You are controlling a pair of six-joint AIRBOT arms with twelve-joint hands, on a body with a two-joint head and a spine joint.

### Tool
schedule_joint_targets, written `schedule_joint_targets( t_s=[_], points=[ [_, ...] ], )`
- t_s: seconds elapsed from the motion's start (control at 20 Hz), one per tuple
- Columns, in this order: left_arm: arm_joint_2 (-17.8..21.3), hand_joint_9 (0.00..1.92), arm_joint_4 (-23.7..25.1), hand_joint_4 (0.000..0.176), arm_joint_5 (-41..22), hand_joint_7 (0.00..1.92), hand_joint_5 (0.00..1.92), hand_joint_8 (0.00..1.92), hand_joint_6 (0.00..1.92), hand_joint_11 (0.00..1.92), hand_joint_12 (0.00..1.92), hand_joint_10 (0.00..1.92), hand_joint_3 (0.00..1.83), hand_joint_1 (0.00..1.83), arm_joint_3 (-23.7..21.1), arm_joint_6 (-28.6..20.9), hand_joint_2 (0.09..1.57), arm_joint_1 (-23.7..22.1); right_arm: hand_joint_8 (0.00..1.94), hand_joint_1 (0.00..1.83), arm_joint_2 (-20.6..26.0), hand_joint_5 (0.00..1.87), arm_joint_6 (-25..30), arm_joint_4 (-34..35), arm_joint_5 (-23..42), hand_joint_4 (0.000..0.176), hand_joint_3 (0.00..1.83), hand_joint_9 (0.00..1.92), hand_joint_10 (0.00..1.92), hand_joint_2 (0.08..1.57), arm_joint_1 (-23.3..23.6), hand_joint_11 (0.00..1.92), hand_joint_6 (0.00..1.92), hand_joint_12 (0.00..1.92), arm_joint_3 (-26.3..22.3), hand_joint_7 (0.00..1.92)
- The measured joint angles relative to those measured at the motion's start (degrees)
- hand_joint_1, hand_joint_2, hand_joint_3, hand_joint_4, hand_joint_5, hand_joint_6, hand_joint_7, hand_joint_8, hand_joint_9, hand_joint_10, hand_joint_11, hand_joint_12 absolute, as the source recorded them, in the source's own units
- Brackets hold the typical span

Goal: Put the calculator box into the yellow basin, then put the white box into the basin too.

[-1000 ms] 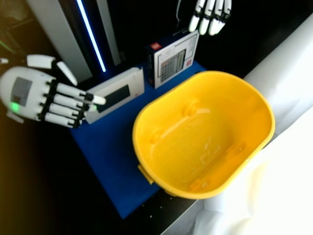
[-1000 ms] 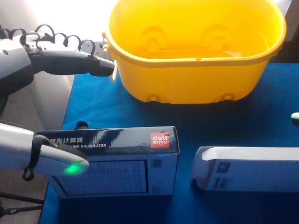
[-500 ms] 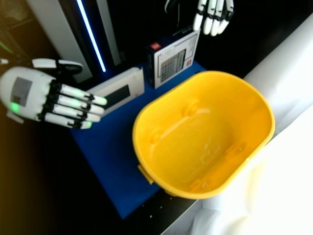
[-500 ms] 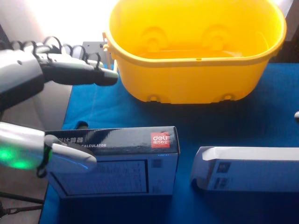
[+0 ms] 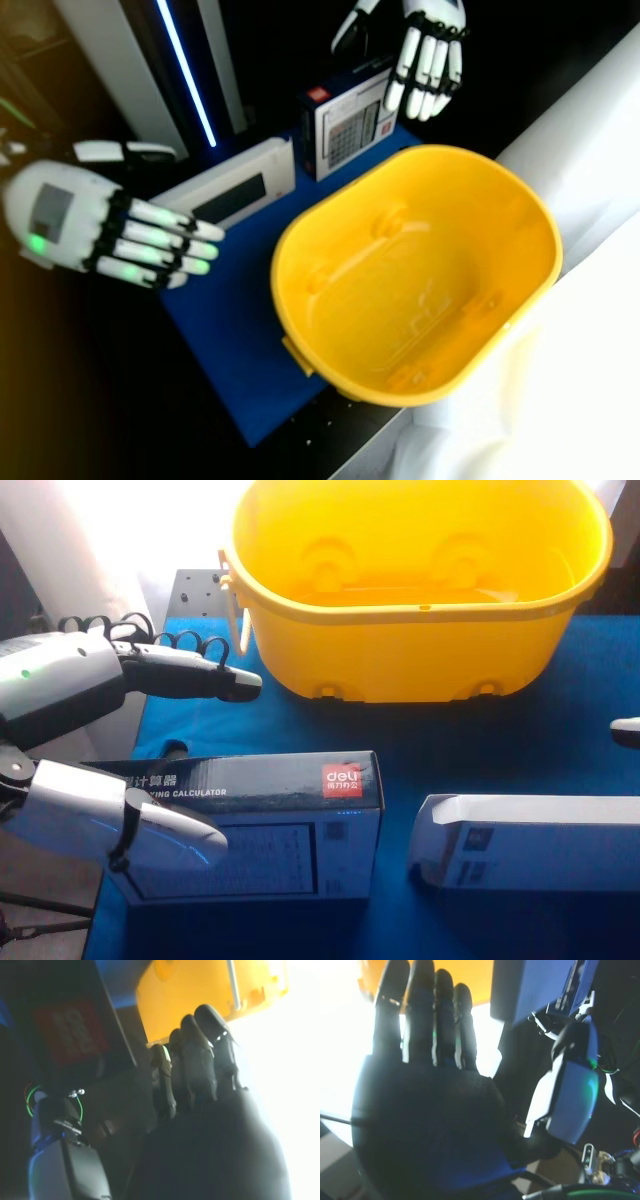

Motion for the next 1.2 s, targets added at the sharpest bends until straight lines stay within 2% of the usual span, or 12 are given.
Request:
schedule_joint_targets(
  t_s=[0.1,0.2,0.35,0.5,0.55,0.6,0.65,0.7,0.75,0.9,1.1,1.2],
  points=[
    [-1.09,0.33,-0.5,0.128,-0.39,0.32,0.35,0.0,0.0,0.0,0.96,0.0,0.01,0.56,0.26,0.0,0.84,1.99,0.02,0.68,-1.55,0.4,-0.07,-0.35,2.27,0.0,0.0,0.45,0.06,0.75,1.18,0.0,0.0,1.25,0.81,0.45],
    [-2.23,0.35,-1.05,0.098,0.79,0.34,0.38,0.01,0.01,0.0,1.03,0.01,0.01,0.54,1.2,-0.28,0.85,3.15,0.02,0.71,-1.86,0.43,-0.04,-1.05,3.63,0.0,0.0,0.47,0.07,0.77,1.29,0.0,0.01,1.3,0.79,0.48],
    [-4.11,0.36,-1.64,0.099,0.7,0.38,0.41,0.01,0.01,0.0,1.02,0.01,0.01,0.6,2.64,-1.57,0.89,4.72,0.05,0.97,-1.81,0.58,-0.04,-0.81,3.56,0.0,0.03,0.55,0.11,0.87,1.36,0.01,0.07,1.37,0.85,0.58],
    [-5.75,0.47,-1.9,0.102,1.14,0.51,0.59,0.03,0.03,0.0,1.21,0.05,0.01,0.74,3.72,-2.6,1.04,5.53,0.1,1.24,-2.12,0.79,-0.04,-1.2,3.45,0.0,0.01,0.72,0.33,0.98,1.97,0.26,0.14,1.36,0.96,0.82],
    [-5.73,0.57,-1.97,0.066,0.76,0.61,0.69,0.04,0.05,0.04,1.31,0.08,0.01,0.92,3.72,-2.69,1.12,5.57,0.83,1.22,-2.36,0.85,-0.09,-1.25,3.5,0.0,0.0,0.83,0.57,1.12,1.99,0.45,0.96,1.38,1.25,0.94],
    [-5.75,0.67,-2.08,0.022,0.33,0.69,0.77,0.05,0.05,0.16,1.35,0.13,0.01,1.02,3.85,-2.78,1.16,5.77,1.03,1.33,-2.38,0.8,-0.07,-1.25,3.52,0.0,0.01,0.86,1.14,1.14,2.01,0.57,1.17,1.43,1.31,0.91],
    [-5.73,0.79,-2.4,0.0,0.07,0.73,0.83,1.0,0.91,0.53,1.32,1.14,0.01,1.27,3.89,-3.1,1.18,5.95,1.05,1.36,-2.43,0.82,-0.09,-1.25,3.63,0.0,0.0,0.89,1.26,1.14,2.27,0.7,1.17,1.47,1.31,0.91],
    [-5.75,0.8,-2.6,0.0,-0.61,0.7,0.76,1.25,1.18,0.65,1.38,1.41,0.0,1.31,4.02,-3.32,1.21,6.01,1.05,1.37,-2.62,0.86,-0.04,-1.29,3.48,0.0,0.0,0.91,1.27,1.14,2.34,0.79,1.12,1.48,1.33,0.92],
    [-5.75,0.8,-2.51,0.0,-0.9,0.75,0.74,1.25,1.23,0.66,1.42,1.44,0.0,1.33,4.07,-3.28,1.21,5.99,1.03,1.37,-2.69,0.88,-0.07,-1.31,3.52,0.0,0.0,0.93,1.3,1.13,2.34,0.9,1.07,1.5,1.31,0.91],
    [-6.03,0.81,-3.34,0.0,-2.45,0.82,0.78,1.19,1.2,0.64,1.42,1.41,0.0,1.35,4.52,-3.06,1.19,6.36,0.94,1.38,-2.73,0.93,-0.07,-1.44,3.43,0.0,0.0,0.96,1.28,1.12,2.97,0.91,0.99,1.49,1.31,0.95],
    [-3.06,0.81,-3.34,0.0,-7.78,0.81,0.81,1.24,1.16,0.69,1.35,1.35,0.0,1.35,3.5,-6.4,1.18,9.09,0.96,1.37,-2.73,0.91,1.01,-1.62,1.79,0.0,0.0,0.94,1.21,1.12,2.97,0.83,1.1,1.38,1.31,0.94],
    [-1.95,0.92,-4.04,0.0,-11.5,0.85,0.85,1.12,1.11,0.77,1.28,1.27,0.0,1.36,2.54,-6.45,1.15,9.62,0.94,1.38,-2.73,0.92,2.6,-1.64,0.28,0.0,0.0,0.95,1.19,1.11,2.97,0.84,1.07,1.31,1.25,0.96]
  ],
)
